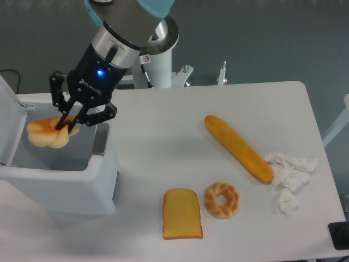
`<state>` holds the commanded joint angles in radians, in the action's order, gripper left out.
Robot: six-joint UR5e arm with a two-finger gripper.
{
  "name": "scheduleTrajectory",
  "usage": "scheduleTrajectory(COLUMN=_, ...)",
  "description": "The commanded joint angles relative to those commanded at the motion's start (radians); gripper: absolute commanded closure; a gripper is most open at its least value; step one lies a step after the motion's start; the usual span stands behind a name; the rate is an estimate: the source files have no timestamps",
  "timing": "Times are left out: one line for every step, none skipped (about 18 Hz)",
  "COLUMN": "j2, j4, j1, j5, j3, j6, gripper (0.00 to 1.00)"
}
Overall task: Place the round bread in the trash can
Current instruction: 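Carry the held bread over the open white trash can, then open the gripper to drop the bread into the trash can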
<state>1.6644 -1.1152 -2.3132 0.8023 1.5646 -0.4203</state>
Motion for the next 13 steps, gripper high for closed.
scheduleTrajectory(j2=0.000, j4=0.002, j1=0.000, j5=0.000, j3=0.002, j6=-0.003, gripper=0.53)
scheduleTrajectory(j2=0.002, j4=0.002, j1=0.002, j5=0.000, j3=0.000, j6=-0.003, gripper=0.51)
scheduleTrajectory(j2=0.000, j4=0.002, j1=0.000, j5=0.000, j3=0.000, j6=-0.003, gripper=0.51)
scheduleTrajectory(j2=0.002, j4=0.003, j1=0.002, j5=0.000, j3=0.002, j6=-0.003, gripper=0.51)
scheduleTrajectory(j2=0.002, j4=0.003, j1=0.006, j5=0.000, j3=0.003, j6=-0.003, gripper=0.51)
scheduleTrajectory(j2=0.000, j4=0.005, j1=0.006, j5=0.000, j3=0.008, j6=-0.003, gripper=0.51)
scheduleTrajectory(j2=-0.002, j4=0.005, j1=0.006, j5=0.000, j3=0.008, j6=-0.005, gripper=0.47)
scheduleTrajectory(j2=-0.002, j4=0.005, j1=0.006, j5=0.000, j3=0.009, j6=-0.009, gripper=0.44)
scheduleTrajectory(j2=-0.002, j4=0.005, j1=0.008, j5=0.000, j3=0.009, j6=-0.012, gripper=0.43)
scheduleTrajectory(j2=-0.002, j4=0.005, j1=0.006, j5=0.000, j3=0.009, j6=-0.012, gripper=0.42)
scheduleTrajectory(j2=-0.002, j4=0.005, j1=0.008, j5=0.000, j3=0.009, j6=-0.012, gripper=0.41)
scheduleTrajectory(j2=0.000, j4=0.005, j1=0.006, j5=0.000, j3=0.009, j6=-0.012, gripper=0.38)
scheduleTrajectory(j2=-0.002, j4=0.005, j1=0.006, j5=0.000, j3=0.009, j6=-0.014, gripper=0.32)
